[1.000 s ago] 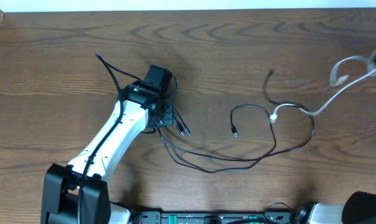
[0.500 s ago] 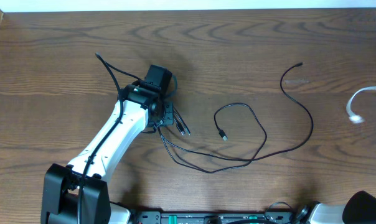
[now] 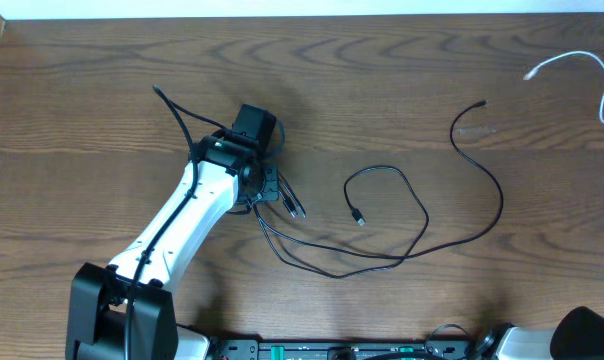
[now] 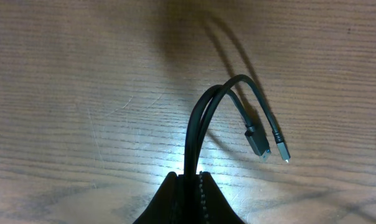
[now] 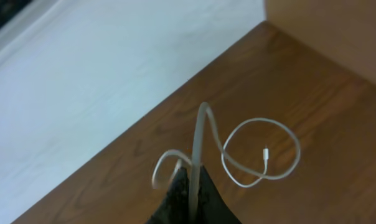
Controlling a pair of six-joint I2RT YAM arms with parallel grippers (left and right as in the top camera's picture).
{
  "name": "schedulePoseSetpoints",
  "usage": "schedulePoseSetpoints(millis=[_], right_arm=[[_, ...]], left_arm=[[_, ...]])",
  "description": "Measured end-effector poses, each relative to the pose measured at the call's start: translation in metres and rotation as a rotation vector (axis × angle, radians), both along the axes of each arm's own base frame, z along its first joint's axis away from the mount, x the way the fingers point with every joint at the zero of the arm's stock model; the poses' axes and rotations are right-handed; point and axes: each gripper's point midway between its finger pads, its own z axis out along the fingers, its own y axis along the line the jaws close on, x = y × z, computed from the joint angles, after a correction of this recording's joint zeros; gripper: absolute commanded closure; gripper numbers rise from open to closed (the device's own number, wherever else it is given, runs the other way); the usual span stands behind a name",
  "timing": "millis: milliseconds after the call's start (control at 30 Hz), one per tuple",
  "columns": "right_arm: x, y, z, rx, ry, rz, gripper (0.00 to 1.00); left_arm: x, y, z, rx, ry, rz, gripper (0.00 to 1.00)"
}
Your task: Untangle cables
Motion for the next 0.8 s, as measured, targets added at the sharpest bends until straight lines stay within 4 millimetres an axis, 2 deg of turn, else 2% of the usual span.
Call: schedulePoseSetpoints(millis=[133,233,367,533,633,800], right_arm=[[0.005,-0.011,-0.013,-0.038,0.048,-0.008,0.99],[0.015,-0.02,-0.042,-0.051,0.133,0.02,0.99],[0.03,-0.032,-0.091,-0.074,0.27,0.084,0.99],[0.03,-0.052,-0.147,-0.101,0.458,0.086,0.99],[0.019,-0.067,-0.164,-0.143,0.559,0.034,0.99],[0.01,-0.081,-0.178,-0.171,0.643,-0.019,0.99]], left_arm=[[0.0,0.0,0.0,0.0,0.0,0.0,0.92],[0.0,0.0,0.0,0.0,0.0,0.0,0.93],[0.0,0.0,0.0,0.0,0.0,0.0,0.92],[0.0,0.0,0.0,0.0,0.0,0.0,0.92],[0.0,0.0,0.0,0.0,0.0,0.0,0.92],[0.0,0.0,0.0,0.0,0.0,0.0,0.92]])
